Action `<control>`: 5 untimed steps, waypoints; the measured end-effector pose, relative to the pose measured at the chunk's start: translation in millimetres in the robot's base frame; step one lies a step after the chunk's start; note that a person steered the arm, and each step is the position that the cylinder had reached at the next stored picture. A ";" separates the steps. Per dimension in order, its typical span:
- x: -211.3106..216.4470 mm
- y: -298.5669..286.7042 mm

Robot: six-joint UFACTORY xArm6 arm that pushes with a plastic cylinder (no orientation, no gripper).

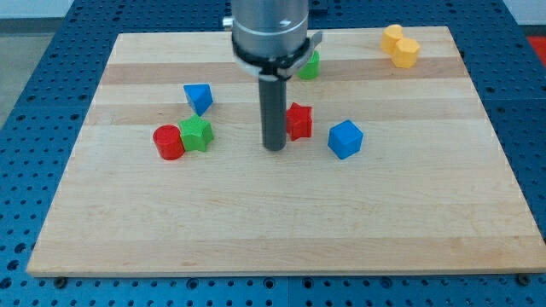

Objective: Slide the red circle into the red star

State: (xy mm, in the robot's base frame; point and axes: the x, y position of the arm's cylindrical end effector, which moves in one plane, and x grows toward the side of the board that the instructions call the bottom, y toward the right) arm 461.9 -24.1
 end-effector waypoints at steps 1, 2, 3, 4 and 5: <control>33.2 -42.2; 35.2 -88.3; 23.5 -107.2; 9.5 -107.2; -3.1 -104.8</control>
State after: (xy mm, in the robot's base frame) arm 458.8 -128.8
